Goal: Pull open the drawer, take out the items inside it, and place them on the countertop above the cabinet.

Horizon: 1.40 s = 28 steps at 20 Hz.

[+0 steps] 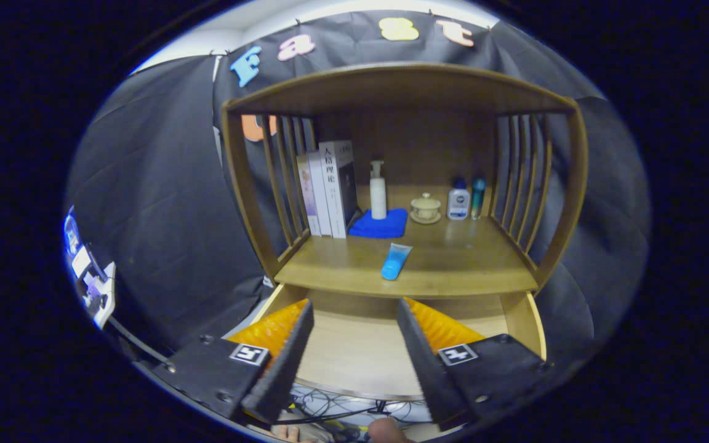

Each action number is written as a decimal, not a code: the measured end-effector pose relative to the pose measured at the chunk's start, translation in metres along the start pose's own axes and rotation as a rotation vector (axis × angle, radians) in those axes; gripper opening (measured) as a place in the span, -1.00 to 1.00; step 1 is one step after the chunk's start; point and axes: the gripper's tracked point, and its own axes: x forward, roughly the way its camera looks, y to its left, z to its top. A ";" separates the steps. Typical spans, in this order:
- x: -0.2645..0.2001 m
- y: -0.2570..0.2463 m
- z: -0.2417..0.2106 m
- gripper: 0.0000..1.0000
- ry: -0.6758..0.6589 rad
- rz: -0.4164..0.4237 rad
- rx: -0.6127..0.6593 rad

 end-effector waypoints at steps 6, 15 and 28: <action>-0.034 -0.012 -0.048 1.00 -0.220 -0.055 -0.072; -0.024 -0.013 -0.161 1.00 -0.227 -0.042 -0.026; 0.025 -0.044 -0.198 1.00 -0.249 -0.246 0.018</action>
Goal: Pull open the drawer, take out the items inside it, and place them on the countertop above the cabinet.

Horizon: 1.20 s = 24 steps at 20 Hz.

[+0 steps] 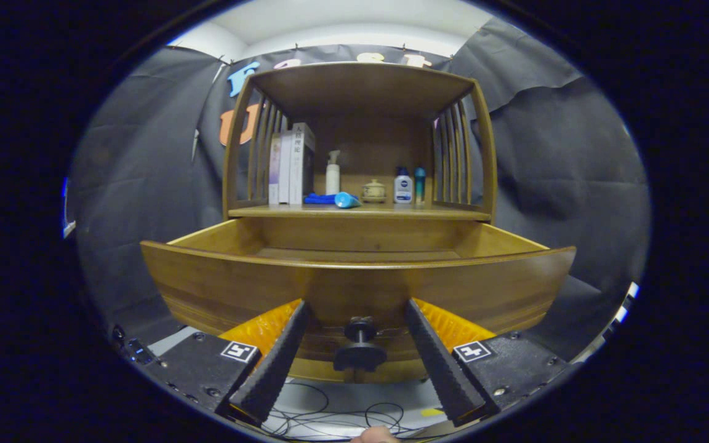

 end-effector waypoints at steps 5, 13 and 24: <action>0.028 0.003 0.010 0.99 0.014 0.018 0.016; 0.108 0.008 0.038 0.99 0.043 0.017 0.039; 0.187 0.012 0.056 0.98 0.096 0.002 0.051</action>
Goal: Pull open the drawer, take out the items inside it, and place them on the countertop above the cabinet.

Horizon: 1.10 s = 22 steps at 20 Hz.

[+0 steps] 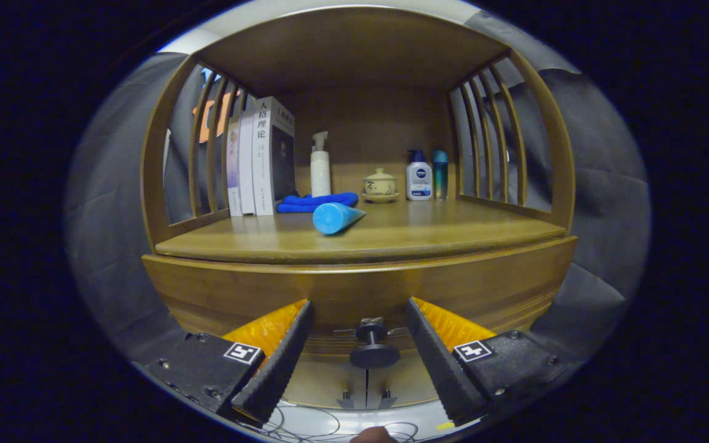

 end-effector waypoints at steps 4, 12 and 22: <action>0.001 0.004 0.000 0.98 0.001 -0.008 0.014; -0.062 0.008 0.011 0.98 -0.029 0.065 -0.015; -0.223 0.016 0.043 0.98 -0.161 0.213 -0.040</action>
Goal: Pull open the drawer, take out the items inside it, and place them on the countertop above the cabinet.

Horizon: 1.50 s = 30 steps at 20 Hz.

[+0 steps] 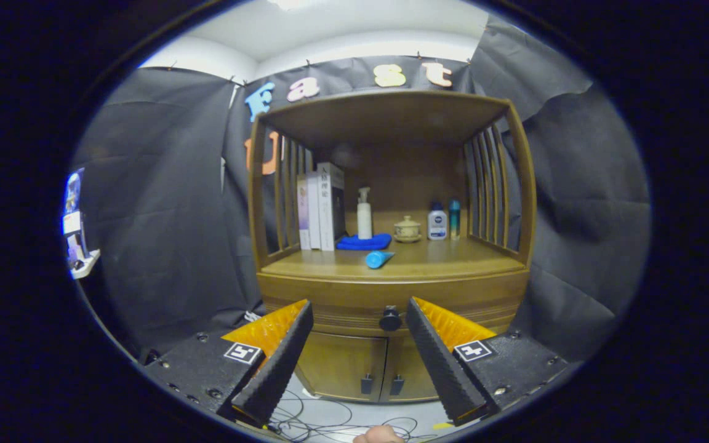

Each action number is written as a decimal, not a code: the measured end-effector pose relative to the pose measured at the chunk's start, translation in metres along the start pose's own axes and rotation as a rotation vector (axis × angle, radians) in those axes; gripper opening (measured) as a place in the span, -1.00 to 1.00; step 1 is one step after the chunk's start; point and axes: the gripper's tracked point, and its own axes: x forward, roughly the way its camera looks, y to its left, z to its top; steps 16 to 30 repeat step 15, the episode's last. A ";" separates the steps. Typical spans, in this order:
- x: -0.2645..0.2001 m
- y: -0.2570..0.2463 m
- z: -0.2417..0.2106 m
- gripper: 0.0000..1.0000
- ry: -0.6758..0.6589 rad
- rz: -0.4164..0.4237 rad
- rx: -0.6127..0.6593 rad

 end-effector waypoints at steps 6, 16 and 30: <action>-0.070 0.005 0.030 0.98 -0.049 0.054 -0.003; -0.108 0.006 0.072 0.98 -0.142 0.097 -0.006; -0.108 0.006 0.072 0.98 -0.142 0.097 -0.006</action>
